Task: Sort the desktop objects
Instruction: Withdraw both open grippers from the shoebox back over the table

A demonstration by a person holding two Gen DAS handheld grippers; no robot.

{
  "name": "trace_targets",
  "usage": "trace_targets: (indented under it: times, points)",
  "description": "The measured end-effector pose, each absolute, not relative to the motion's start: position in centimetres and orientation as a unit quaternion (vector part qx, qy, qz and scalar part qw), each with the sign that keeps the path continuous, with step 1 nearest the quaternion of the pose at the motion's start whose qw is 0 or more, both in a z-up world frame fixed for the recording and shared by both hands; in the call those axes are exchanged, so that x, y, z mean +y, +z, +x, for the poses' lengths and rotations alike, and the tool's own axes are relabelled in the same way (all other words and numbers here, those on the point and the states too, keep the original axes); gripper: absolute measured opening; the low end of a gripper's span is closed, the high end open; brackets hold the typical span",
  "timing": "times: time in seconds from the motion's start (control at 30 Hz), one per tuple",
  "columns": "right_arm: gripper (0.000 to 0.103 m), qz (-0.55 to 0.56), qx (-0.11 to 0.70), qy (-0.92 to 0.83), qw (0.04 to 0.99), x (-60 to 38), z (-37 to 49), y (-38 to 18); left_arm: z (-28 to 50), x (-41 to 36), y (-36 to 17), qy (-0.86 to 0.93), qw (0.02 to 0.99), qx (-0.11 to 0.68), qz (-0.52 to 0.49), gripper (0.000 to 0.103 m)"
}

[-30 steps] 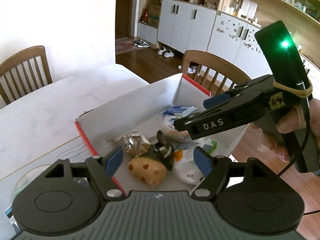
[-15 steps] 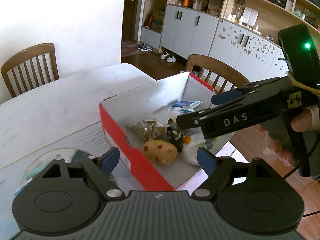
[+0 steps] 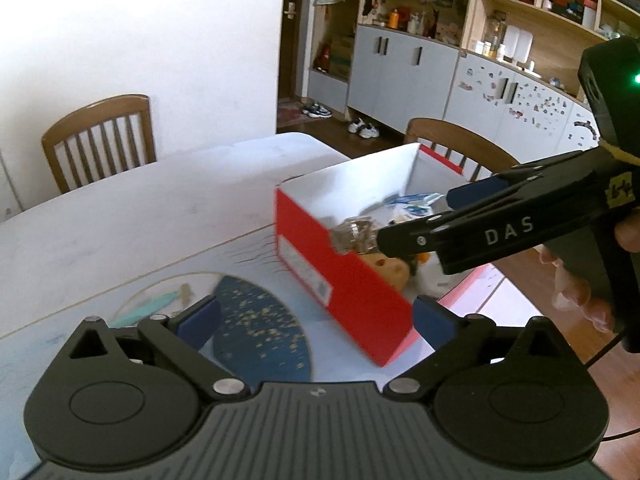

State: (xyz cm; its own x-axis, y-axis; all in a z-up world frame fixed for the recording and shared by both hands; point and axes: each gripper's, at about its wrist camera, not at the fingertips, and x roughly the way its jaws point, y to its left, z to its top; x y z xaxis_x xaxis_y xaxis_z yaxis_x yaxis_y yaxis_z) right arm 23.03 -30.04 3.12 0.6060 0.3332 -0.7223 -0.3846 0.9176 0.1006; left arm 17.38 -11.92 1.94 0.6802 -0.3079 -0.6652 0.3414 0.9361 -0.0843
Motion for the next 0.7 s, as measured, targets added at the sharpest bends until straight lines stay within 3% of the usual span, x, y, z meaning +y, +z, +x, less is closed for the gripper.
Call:
trace_targets:
  times: [0.7]
  points:
    - [0.103, -0.046, 0.385, 0.227, 0.893, -21.1, 19.8, 2.1, 13.5, -2.4, 0.0, -0.126, 0.927, 0.353, -0.020, 0.103]
